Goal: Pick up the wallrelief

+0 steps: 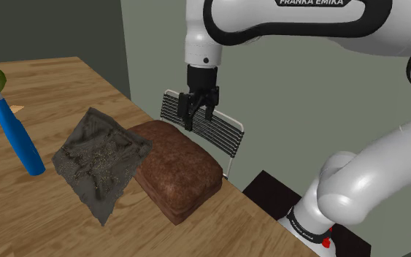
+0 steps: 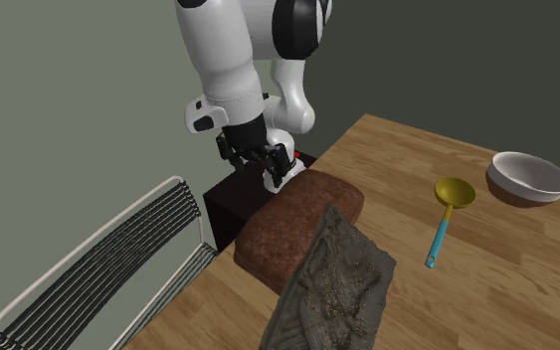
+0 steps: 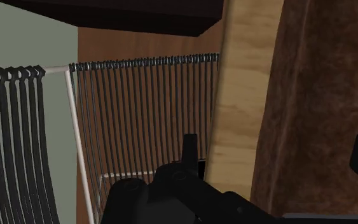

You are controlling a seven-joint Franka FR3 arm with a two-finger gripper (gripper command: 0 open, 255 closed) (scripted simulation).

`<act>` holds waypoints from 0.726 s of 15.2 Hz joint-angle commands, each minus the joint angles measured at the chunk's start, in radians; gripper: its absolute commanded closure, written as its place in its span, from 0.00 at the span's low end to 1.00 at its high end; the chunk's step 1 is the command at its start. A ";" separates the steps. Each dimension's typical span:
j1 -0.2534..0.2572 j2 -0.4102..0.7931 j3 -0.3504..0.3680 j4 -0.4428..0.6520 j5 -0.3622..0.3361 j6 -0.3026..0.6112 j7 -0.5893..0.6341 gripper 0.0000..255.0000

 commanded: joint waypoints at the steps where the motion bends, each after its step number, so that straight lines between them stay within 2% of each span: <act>1: 0.009 0.052 0.024 0.058 0.007 0.012 0.040 0.00; 6: 0.032 0.207 0.078 0.237 -0.005 0.028 0.139 0.00; 11: 0.071 0.381 0.123 0.456 -0.049 0.021 0.243 0.00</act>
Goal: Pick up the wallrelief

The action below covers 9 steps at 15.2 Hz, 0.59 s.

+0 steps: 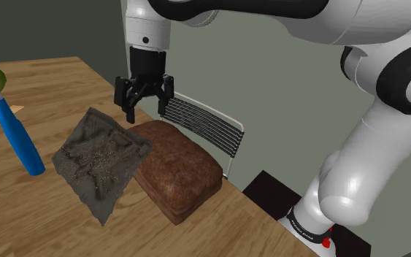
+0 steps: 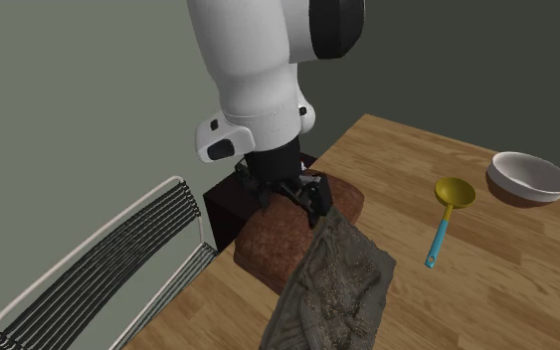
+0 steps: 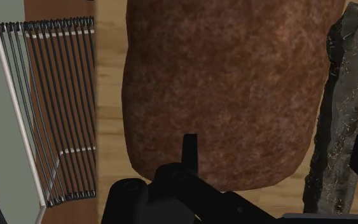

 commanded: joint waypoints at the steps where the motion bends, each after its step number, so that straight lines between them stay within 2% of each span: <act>1: 0.020 0.080 0.017 0.101 -0.025 -0.006 0.044 0.00; 4: 0.063 0.203 0.034 0.270 -0.070 -0.033 0.106 0.00; 9: 0.059 0.189 0.031 0.199 -0.062 0.025 0.094 0.00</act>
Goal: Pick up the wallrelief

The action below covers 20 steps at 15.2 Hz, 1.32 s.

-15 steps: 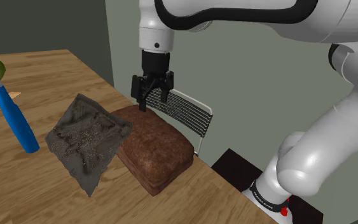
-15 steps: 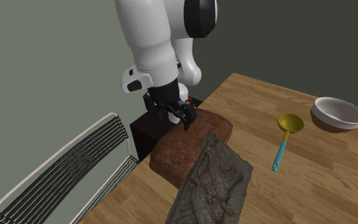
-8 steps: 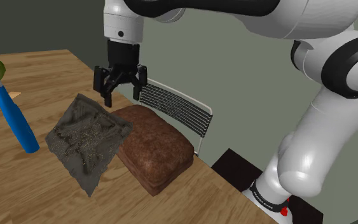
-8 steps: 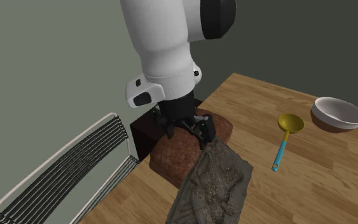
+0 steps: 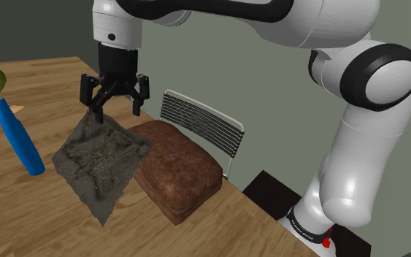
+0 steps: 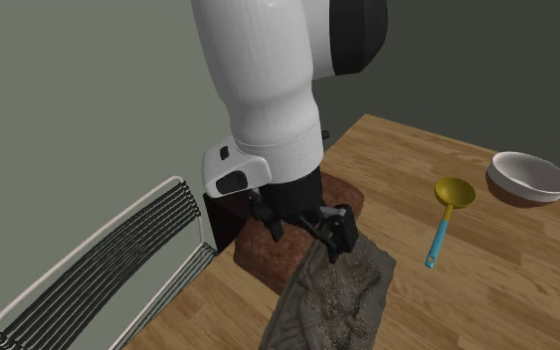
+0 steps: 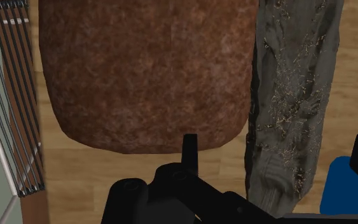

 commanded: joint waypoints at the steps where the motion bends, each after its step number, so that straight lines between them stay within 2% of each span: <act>1: -0.001 -0.002 -0.001 -0.029 0.001 0.027 -0.005 0.00; 5: -0.004 -0.009 -0.001 -0.072 0.005 0.063 -0.012 0.00; 6: -0.004 -0.008 -0.001 -0.070 0.005 0.062 -0.012 1.00; 15: -0.004 -0.009 -0.001 -0.071 0.005 0.063 -0.012 1.00; 20: 0.002 0.006 0.000 0.015 -0.003 -0.008 0.003 1.00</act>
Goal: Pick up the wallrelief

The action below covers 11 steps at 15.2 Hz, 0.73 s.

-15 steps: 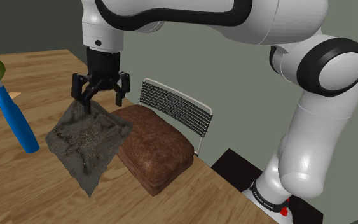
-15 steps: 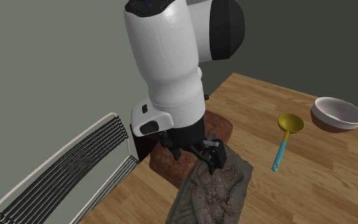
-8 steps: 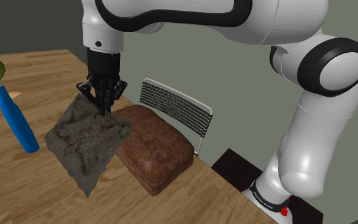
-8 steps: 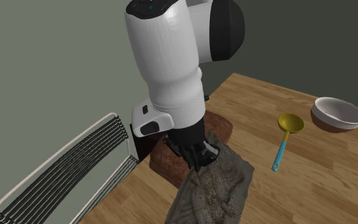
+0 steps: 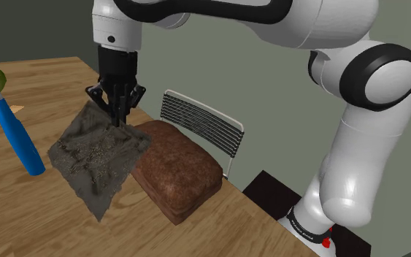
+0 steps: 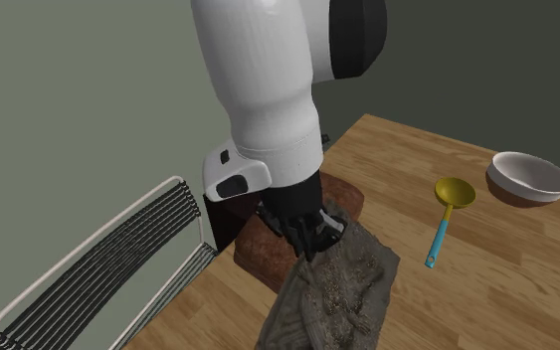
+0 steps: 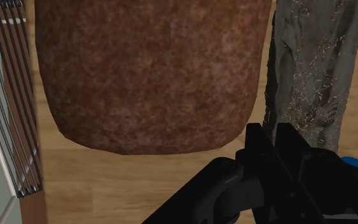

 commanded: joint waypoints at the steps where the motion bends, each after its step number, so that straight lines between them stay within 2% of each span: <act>1: 0.003 0.008 0.001 0.040 -0.004 -0.032 0.007 1.00; 11: 0.027 0.064 0.006 0.242 -0.029 -0.177 0.042 1.00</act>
